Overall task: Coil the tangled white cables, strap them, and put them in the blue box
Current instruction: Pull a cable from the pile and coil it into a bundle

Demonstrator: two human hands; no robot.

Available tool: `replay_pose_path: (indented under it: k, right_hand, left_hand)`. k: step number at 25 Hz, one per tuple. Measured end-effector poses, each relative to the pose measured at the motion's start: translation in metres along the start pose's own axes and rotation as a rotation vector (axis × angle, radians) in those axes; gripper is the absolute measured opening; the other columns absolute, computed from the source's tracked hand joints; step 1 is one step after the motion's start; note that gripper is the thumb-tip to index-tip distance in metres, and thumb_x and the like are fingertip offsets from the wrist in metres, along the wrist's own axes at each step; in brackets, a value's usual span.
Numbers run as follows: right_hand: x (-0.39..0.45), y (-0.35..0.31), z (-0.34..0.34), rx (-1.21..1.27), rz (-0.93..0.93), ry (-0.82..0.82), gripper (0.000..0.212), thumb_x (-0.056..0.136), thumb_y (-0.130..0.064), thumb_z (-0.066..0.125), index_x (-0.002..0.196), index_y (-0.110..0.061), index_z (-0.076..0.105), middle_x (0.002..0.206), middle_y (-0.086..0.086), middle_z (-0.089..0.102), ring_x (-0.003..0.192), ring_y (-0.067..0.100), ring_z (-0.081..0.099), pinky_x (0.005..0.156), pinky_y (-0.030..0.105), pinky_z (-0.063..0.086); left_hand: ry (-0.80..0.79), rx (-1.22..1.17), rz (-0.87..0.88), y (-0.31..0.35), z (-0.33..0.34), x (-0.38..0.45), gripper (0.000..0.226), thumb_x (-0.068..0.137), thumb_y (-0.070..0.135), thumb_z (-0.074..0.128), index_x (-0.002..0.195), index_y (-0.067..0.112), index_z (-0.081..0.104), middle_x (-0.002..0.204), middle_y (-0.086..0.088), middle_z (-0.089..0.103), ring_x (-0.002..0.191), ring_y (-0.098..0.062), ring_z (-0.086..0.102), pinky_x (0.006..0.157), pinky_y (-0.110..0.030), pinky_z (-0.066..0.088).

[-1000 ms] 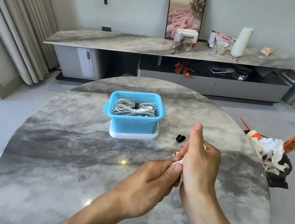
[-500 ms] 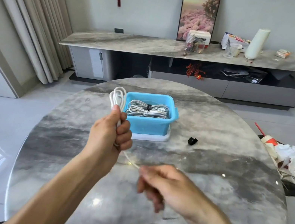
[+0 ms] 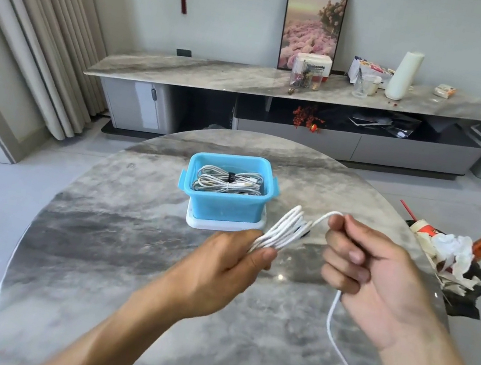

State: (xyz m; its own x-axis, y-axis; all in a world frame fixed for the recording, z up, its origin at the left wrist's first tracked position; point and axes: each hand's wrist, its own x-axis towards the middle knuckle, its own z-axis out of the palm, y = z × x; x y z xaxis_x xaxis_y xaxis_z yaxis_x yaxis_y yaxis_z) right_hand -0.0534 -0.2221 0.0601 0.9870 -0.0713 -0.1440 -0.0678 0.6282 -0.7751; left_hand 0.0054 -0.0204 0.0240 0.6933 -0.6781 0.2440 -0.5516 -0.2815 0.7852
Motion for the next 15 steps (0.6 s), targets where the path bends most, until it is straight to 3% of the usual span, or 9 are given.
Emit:
replay_pose_path:
  k: [4,7,8,10,12,15]
  right_hand:
    - [0.002,0.003,0.001,0.063,0.01,0.039,0.029,0.091,-0.017,0.045,0.078,-0.007,0.069,0.054,-0.005,0.033,0.036,0.003,0.021,0.038,0.02,0.011]
    - [0.004,0.008,0.005,0.099,-0.006,0.026,0.025,0.09,-0.018,0.046,0.084,-0.007,0.068,0.062,0.002,0.056,0.044,0.009,0.046,0.042,0.02,0.034]
    - [0.005,0.011,0.007,0.014,-0.023,0.029,0.023,0.092,-0.019,0.046,0.088,-0.009,0.066,0.069,0.006,0.065,0.054,0.014,0.057,0.052,0.025,0.044]
    - [0.006,0.023,0.009,-0.323,-0.083,0.119,0.017,0.099,-0.021,0.044,0.092,-0.015,0.058,0.083,0.011,0.074,0.071,0.017,0.059,0.063,0.032,0.042]
    - [0.007,0.036,0.013,-0.444,-0.121,0.17,0.017,0.101,-0.018,0.047,0.089,-0.014,0.059,0.087,0.008,0.074,0.07,0.016,0.055,0.061,0.032,0.039]
    - [0.005,0.044,0.019,-0.302,-0.063,0.17,0.014,0.094,-0.007,0.056,0.09,-0.005,0.069,0.082,0.013,0.067,0.065,0.023,0.066,0.057,0.03,0.052]
  left_hand:
    - [-0.098,-0.047,-0.048,0.003,0.005,-0.001,0.041,0.095,0.054,0.041,0.072,0.021,0.042,0.059,0.011,0.04,0.054,-0.008,0.036,0.055,-0.029,0.033]
    - [-0.063,-0.209,-0.116,0.005,0.007,-0.002,0.04,0.098,0.046,0.042,0.067,0.021,0.038,0.057,0.01,0.039,0.053,-0.01,0.032,0.053,-0.027,0.029]
    - [-0.033,-0.254,-0.142,0.006,0.007,-0.003,0.041,0.098,0.045,0.041,0.067,0.018,0.039,0.056,0.009,0.04,0.051,-0.01,0.033,0.053,-0.026,0.03]
    - [0.047,-0.256,-0.178,0.007,0.008,-0.005,0.046,0.097,0.047,0.04,0.067,0.013,0.048,0.053,0.01,0.044,0.05,-0.008,0.037,0.054,-0.022,0.032]
    - [0.112,-0.214,-0.189,0.007,0.006,-0.004,0.049,0.099,0.049,0.039,0.074,0.012,0.059,0.052,0.014,0.046,0.051,-0.003,0.041,0.056,-0.019,0.033]
    - [0.129,-0.257,-0.196,0.01,0.007,-0.002,0.042,0.098,0.043,0.039,0.08,0.013,0.062,0.056,0.017,0.054,0.05,0.002,0.045,0.054,-0.015,0.034]
